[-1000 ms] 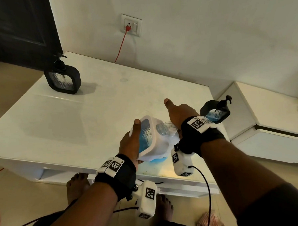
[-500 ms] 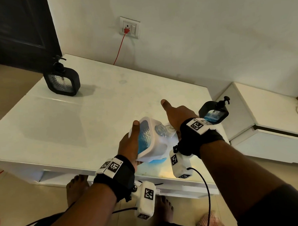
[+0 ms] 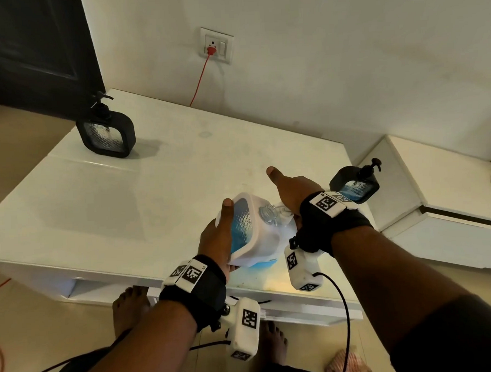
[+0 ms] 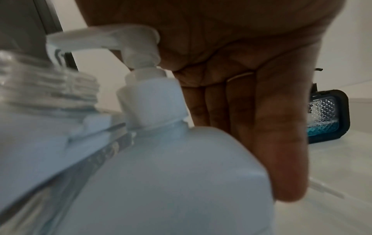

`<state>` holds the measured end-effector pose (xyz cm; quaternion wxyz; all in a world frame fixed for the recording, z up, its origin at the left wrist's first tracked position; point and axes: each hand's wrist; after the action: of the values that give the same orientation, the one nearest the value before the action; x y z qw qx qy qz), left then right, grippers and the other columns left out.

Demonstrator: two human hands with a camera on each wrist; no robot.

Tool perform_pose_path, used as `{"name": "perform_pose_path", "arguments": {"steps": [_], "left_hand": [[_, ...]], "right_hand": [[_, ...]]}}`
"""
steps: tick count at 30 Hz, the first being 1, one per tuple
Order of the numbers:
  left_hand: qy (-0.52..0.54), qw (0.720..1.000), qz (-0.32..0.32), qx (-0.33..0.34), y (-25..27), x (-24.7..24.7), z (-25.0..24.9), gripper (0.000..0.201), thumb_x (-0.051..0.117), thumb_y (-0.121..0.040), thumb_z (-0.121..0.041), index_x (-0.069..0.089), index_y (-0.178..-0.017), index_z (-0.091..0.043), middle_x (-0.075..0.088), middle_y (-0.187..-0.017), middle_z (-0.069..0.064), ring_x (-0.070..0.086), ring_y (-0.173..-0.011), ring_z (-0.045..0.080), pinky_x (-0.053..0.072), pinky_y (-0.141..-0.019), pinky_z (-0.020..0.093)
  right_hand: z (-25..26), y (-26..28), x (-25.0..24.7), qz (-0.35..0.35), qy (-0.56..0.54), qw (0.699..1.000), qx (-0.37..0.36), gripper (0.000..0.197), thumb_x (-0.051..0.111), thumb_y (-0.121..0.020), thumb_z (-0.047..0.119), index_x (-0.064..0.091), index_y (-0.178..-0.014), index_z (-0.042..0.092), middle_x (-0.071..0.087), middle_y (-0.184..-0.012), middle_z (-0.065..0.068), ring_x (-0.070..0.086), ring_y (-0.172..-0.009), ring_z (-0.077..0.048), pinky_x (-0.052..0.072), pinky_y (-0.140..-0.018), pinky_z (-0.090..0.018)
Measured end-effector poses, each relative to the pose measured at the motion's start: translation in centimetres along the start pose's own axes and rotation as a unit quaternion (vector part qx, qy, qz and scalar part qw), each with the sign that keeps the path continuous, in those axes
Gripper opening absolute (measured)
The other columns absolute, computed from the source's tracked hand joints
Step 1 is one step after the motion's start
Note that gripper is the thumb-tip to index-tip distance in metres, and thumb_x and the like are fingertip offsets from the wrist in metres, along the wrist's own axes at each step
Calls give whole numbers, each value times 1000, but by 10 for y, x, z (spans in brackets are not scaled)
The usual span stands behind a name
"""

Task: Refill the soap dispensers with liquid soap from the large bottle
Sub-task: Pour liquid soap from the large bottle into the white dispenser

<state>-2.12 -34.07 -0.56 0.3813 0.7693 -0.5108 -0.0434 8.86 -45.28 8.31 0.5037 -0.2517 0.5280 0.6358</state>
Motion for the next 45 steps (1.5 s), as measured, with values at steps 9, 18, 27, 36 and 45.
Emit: {"name": "perform_pose_path", "arguments": {"steps": [9,18,27,36,45], "left_hand": [[-1,1000,4,-2,0,0,-2,88,51,-57,-88,68,-118,-28,76,-110,10,73,-98,33,63,-85,51],[-3,1000,-1,-8,-3,0,0,80,54,-66,-89,67,-120,-32,75,-113,7,72,-102,33,60,-90,58],[-11,1000,-4,-2,-3,-1,0,70,51,-75,-84,66,-117,-30,74,-110,7,72,-99,30,62,-87,50],[-4,1000,-5,-2,-4,-1,0,73,53,-73,-85,69,-114,-27,76,-110,9,73,-97,30,62,-87,49],[-1,1000,-4,-1,-3,-1,-1,73,52,-77,-83,66,-122,-27,74,-113,9,72,-99,31,62,-85,48]], "right_hand": [[-2,0,2,-27,25,999,7,72,27,-95,71,63,-114,11,62,-105,-10,52,-90,-28,33,-79,-34],[1,10,-12,73,-91,993,15,75,22,-85,84,50,-86,14,53,-77,-9,53,-81,-27,45,-96,-40],[0,7,-4,20,-50,999,7,77,25,-84,85,56,-74,15,66,-88,-10,60,-83,-28,47,-90,-38],[-4,8,1,-24,-4,1000,-6,79,27,-86,82,64,-90,12,65,-90,-7,55,-73,-23,35,-71,-34],[-2,13,0,-31,-2,999,-12,80,25,-84,85,62,-81,14,66,-90,-8,57,-76,-25,38,-73,-33]]}}
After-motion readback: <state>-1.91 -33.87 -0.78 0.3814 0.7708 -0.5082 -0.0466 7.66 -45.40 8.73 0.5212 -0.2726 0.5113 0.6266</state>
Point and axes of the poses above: each hand's wrist, its own y-axis away from the middle knuckle, its own x-axis out of the palm, z = x × y
